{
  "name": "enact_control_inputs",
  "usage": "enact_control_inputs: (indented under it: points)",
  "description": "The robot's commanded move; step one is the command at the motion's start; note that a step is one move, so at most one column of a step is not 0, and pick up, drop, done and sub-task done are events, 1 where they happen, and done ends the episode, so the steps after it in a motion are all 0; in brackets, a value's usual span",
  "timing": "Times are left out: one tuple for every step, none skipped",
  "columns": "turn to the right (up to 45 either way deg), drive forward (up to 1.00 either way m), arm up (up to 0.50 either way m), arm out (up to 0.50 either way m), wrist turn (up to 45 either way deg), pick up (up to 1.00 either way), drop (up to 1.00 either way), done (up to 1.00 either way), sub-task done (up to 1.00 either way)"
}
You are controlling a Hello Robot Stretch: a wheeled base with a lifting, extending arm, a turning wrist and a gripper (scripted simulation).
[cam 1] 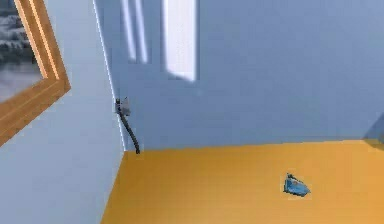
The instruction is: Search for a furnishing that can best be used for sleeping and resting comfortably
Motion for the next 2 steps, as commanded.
enact_control_inputs:
  points:
    - [0.0, 0.15, 0.00, 0.00, 0.0, 0.00, 0.00, 0.00, 0.00]
    - [45.0, 0.00, 0.00, 0.00, 0.0, 0.00, 0.00, 0.00, 0.00]
